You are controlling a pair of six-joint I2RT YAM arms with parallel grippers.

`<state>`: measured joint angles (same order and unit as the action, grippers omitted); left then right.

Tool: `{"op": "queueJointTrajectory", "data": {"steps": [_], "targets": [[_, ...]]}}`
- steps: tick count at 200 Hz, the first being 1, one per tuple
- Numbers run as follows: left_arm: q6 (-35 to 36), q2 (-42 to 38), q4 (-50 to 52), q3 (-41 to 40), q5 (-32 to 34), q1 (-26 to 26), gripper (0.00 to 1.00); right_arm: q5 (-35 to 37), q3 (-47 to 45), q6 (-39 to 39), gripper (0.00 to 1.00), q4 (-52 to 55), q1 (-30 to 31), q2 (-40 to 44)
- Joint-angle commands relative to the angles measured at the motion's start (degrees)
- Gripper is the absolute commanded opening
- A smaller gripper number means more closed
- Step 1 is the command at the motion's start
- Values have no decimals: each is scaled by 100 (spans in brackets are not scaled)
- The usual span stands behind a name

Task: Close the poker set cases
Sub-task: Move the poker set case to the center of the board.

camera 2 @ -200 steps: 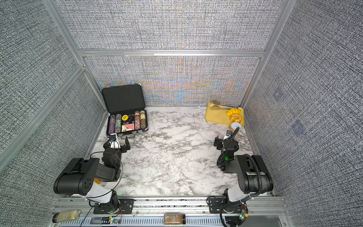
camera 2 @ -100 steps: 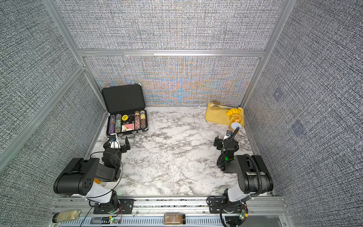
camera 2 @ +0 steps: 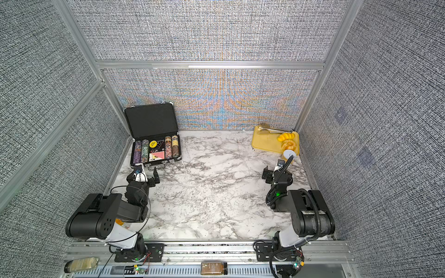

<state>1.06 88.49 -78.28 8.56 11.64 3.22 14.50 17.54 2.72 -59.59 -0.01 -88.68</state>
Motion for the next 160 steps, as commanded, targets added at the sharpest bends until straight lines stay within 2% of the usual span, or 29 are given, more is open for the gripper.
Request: {"op": "queueJointTrajectory", "data": {"steps": [1,27,45,77,83,97,125,160], "targets": [[-27,-14,-161,14,20,-6,99,-5,21,19,99,-78,-7,0],[23,-65,-235,-31,34,2,99,-132,20,-32,99,-4,-2,92],[-12,-632,322,28,106,11,99,-247,151,-265,99,695,133,584],[-102,-2036,2753,720,346,11,99,-176,915,-31,99,2652,526,1173],[-230,-2221,3285,889,494,7,99,-222,1057,-205,99,2902,677,1191],[-343,-2477,4345,1309,704,-16,99,225,1468,-480,99,3434,1155,1164],[-496,-2443,6091,2146,434,-162,99,-157,2703,48,99,4825,1618,864],[-878,-2166,7232,2809,-68,-482,99,-526,4297,473,99,5938,2330,87]]}}
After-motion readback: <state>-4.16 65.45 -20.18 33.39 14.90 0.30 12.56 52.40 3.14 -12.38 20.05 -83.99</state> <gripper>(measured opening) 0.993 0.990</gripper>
